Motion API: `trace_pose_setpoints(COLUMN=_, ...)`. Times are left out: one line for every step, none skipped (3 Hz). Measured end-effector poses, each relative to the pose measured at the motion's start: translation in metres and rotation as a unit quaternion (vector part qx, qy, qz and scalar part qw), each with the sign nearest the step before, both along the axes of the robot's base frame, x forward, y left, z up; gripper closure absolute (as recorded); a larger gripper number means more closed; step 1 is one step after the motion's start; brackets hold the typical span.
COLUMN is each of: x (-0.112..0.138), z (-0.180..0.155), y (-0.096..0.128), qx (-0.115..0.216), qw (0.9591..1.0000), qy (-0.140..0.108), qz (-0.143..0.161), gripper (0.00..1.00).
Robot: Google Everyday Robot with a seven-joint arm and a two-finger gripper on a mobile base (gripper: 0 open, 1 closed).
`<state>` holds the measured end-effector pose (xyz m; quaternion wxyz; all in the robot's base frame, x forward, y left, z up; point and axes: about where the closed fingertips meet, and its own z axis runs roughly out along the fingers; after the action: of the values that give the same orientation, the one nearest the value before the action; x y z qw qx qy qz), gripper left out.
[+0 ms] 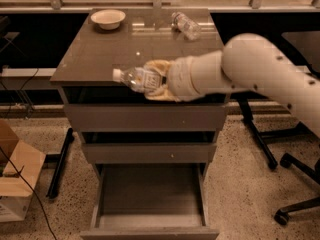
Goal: Pick blue plastic bottle from bottom drawer and place on counter
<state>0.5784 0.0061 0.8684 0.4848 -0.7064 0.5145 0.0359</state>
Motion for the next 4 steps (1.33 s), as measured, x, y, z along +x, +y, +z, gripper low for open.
trace_pose_setpoints(x=0.042, z=0.044, y=0.012, qx=-0.044, qw=0.9983, qy=-0.037, qz=0.009, gripper=1.00)
trace_pose_setpoints(x=0.082, z=0.064, y=0.021, qx=-0.063, qw=0.9968, qy=-0.047, qz=0.016, gripper=1.00)
trace_pose_setpoints(x=0.123, z=0.068, y=0.027, qx=-0.065, qw=0.9969, qy=-0.041, qz=0.018, gripper=1.00)
trace_pose_setpoints(x=0.156, z=0.059, y=0.032, qx=-0.058, qw=0.9978, qy=-0.024, qz=0.019, gripper=0.82)
